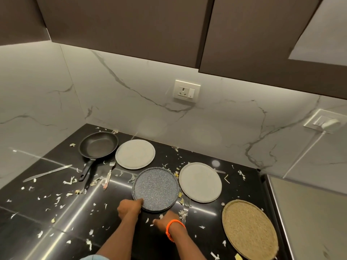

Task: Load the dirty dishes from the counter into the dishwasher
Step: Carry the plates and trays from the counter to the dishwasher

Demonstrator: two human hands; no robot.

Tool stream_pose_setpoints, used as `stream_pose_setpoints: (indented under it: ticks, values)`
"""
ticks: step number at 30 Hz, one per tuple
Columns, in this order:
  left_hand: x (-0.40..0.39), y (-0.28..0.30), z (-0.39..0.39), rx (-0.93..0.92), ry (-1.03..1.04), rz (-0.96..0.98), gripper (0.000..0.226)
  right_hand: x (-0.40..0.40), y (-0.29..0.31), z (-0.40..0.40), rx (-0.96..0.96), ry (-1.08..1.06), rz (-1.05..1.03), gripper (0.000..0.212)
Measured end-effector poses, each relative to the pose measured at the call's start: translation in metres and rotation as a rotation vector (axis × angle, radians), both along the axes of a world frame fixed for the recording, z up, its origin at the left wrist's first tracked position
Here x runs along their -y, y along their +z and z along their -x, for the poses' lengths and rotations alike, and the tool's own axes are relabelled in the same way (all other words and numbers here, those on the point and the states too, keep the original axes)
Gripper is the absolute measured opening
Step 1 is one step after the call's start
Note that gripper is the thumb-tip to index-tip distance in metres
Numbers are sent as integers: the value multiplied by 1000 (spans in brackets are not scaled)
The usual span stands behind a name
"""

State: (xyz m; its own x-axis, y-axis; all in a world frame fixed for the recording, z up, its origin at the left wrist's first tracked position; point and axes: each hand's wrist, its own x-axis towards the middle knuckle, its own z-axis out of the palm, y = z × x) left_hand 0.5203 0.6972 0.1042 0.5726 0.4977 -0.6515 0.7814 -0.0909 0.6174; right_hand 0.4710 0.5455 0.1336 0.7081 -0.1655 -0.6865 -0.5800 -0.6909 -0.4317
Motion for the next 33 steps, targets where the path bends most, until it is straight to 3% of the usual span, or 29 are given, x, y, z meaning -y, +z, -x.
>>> stream_pose_setpoints:
  ticks: [6, 12, 14, 17, 23, 28, 31, 33]
  values:
    - [4, 12, -12, 157, 199, 149, 24, 3, 0, -1, 5, 20, -36, 61]
    - [-5, 55, -23, 305, 287, 130, 7, 3, 6, 10, 20, 43, -29, 67]
    - [-18, 54, -24, 269, 333, 205, 6, 6, 5, 13, 44, 51, -45, 70]
    - [-35, 46, -15, 153, 366, 410, 24, 12, 17, 21, 114, -7, -104, 62]
    - [-28, 63, 24, 96, 201, 302, 18, 31, 32, 34, 290, -377, -263, 64]
    - [-3, 67, 35, 94, -47, 359, 15, 69, 51, 51, 466, -712, -468, 54]
    - [28, 66, 34, 117, -239, 436, 10, 105, 55, 69, 520, -867, -498, 63]
    - [54, 59, 35, 124, -381, 500, 18, 132, 49, 87, 514, -927, -500, 67]
